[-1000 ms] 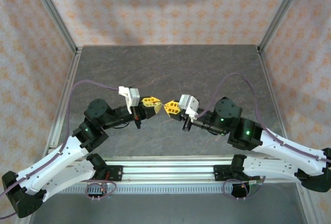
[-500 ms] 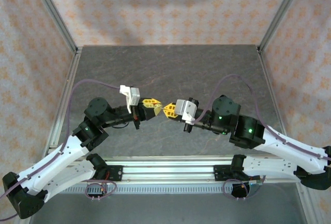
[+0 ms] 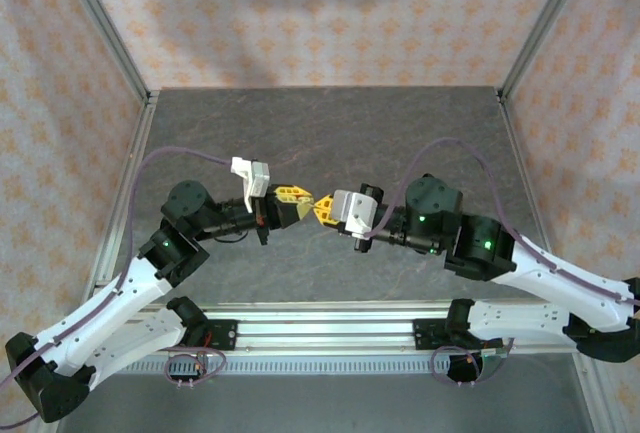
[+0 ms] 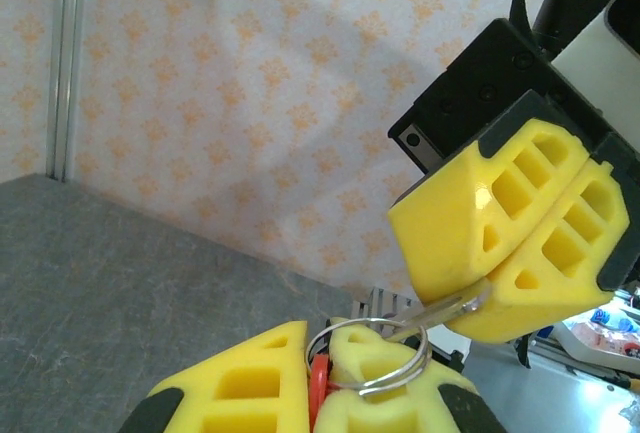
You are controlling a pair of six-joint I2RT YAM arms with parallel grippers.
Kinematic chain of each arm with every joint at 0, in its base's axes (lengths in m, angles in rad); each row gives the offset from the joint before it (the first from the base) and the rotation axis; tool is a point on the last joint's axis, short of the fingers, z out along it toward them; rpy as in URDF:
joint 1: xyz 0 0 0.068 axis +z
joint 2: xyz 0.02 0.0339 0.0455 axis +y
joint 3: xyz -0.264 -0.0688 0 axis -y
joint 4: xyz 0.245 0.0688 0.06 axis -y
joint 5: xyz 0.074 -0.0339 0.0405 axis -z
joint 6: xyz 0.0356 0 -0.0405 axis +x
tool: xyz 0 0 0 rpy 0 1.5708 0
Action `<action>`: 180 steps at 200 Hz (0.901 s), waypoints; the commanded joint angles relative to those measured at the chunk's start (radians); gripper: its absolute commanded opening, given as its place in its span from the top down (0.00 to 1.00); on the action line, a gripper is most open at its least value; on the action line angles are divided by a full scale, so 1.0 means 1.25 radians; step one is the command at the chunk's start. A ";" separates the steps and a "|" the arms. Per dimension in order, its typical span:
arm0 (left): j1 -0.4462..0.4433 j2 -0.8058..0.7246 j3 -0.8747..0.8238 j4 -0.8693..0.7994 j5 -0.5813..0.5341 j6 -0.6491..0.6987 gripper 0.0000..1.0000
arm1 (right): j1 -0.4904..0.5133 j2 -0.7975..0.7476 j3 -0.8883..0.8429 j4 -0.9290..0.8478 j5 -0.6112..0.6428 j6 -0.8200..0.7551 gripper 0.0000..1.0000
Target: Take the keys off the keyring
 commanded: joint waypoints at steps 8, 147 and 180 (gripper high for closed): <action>0.043 0.024 0.051 0.021 -0.164 -0.027 1.00 | 0.080 0.047 0.005 -0.139 -0.246 -0.042 1.00; 0.044 0.053 0.063 0.002 -0.095 -0.028 1.00 | 0.106 0.128 0.018 -0.051 -0.224 -0.080 1.00; 0.044 0.055 0.059 0.010 -0.081 -0.032 1.00 | 0.107 0.141 0.017 -0.034 -0.230 -0.072 1.00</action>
